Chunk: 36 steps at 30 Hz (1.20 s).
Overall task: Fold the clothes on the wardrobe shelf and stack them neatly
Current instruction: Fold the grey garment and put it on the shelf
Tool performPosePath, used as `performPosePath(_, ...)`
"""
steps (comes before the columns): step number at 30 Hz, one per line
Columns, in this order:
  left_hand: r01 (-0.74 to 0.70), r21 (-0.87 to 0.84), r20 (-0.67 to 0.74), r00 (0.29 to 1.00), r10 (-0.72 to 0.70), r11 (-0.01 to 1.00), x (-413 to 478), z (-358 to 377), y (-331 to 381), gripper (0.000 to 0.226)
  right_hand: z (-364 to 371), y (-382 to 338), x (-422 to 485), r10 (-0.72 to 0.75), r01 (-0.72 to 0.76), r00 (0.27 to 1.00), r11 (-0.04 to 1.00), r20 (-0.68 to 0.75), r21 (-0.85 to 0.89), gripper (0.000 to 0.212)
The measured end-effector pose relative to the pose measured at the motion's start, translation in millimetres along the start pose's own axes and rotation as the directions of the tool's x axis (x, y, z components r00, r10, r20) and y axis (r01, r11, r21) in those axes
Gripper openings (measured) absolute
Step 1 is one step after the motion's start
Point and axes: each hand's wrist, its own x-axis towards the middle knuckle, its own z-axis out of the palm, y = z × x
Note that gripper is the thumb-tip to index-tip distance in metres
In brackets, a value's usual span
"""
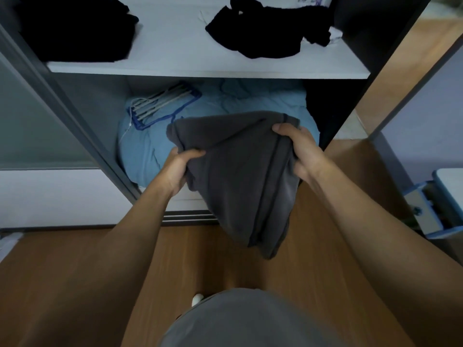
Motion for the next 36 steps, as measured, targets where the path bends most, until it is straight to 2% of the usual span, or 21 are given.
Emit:
performPosePath(2, 0.038, -0.098, 0.118, 0.993, -0.026, 0.994, 1, 9, 3, 0.033, -6, -7, 0, 0.013, -0.011, 1.0, 0.997, -0.018, 0.077, 0.028)
performPosePath(4, 0.11, 0.077, 0.235, 0.964, -0.126, 0.991, -4, 22, 0, 0.038, -8, -12, -1, 0.03, -0.027, 0.999, 0.993, -0.027, 0.119, 0.033)
performPosePath(6, 0.128, 0.314, 0.268, 0.939, -0.217, 0.941, -9, 37, -8, 0.055, -10, -13, -1, 0.042, -0.038, 0.999, 0.993, -0.032, 0.112, 0.035)
performPosePath(7, 0.129, 0.345, 0.259, 0.939, -0.226, 0.93, -10, 44, -11, 0.062, -12, -13, -2, 0.047, -0.043, 0.998, 0.994, -0.035, 0.1, 0.034)
performPosePath(8, 0.138, 0.308, 0.249, 0.943, -0.22, 0.941, -10, 51, -11, 0.062, -14, -14, -1, 0.053, -0.05, 0.998, 0.995, -0.035, 0.088, 0.034)
performPosePath(10, 0.172, 0.121, 0.223, 0.955, -0.196, 0.978, -9, 60, -7, 0.051, -20, -18, 1, 0.065, -0.06, 0.996, 0.995, -0.064, 0.082, 0.034)
performPosePath(13, 0.177, -0.059, 0.157, 0.973, -0.166, 0.982, -7, 71, 2, 0.05, -34, -25, 10, 0.065, -0.046, 0.982, 0.993, -0.177, 0.11, 0.043)
performPosePath(16, 0.154, -0.085, 0.137, 0.98, -0.142, 0.984, -8, 84, 8, 0.041, -46, -18, 19, 0.1, -0.086, 0.971, 0.994, -0.219, 0.071, 0.052)
performPosePath(19, 0.127, -0.079, 0.112, 0.987, -0.118, 0.989, -7, 89, 11, 0.032, -52, 7, 21, 0.139, -0.174, 0.918, 0.983, -0.371, -0.064, 0.068)
performPosePath(21, 0.104, -0.051, 0.087, 0.991, -0.099, 0.993, -5, 86, 11, 0.025, -52, 30, 14, 0.073, -0.153, 0.873, 0.98, -0.482, -0.128, 0.05)
performPosePath(22, 0.092, -0.038, 0.071, 0.993, -0.089, 0.995, -4, 82, 11, 0.025, -52, 43, 11, 0.036, -0.126, 0.87, 0.98, -0.492, -0.151, 0.04)
performPosePath(26, 0.061, 0.024, 0.035, 0.997, -0.062, 0.998, -2, 70, 12, 0.046, -44, 79, 3, -0.021, -0.069, 0.955, 0.955, -0.297, -0.287, 0.033)
performPosePath(28, 0.046, 0.045, 0.046, 0.998, -0.048, 0.998, -2, 65, 14, 0.048, -37, 82, 8, 0.009, -0.085, 0.972, 0.944, -0.233, -0.318, 0.032)
performPosePath(32, 0.0, 0.075, 0.074, 0.997, -0.005, 0.997, 0, 63, 19, 0.043, -28, 78, 22, 0.107, -0.168, 0.974, 0.932, -0.198, -0.323, 0.045)
performPosePath(34, -0.021, 0.075, 0.081, 0.997, 0.015, 0.997, 1, 61, 24, 0.038, -27, 75, 27, 0.109, -0.153, 0.981, 0.943, -0.161, -0.295, 0.032)
performPosePath(36, -0.028, 0.082, 0.066, 0.998, 0.023, 0.996, 4, 57, 31, 0.043, -28, 69, 31, 0.094, -0.126, 0.987, 0.954, -0.126, -0.271, 0.014)
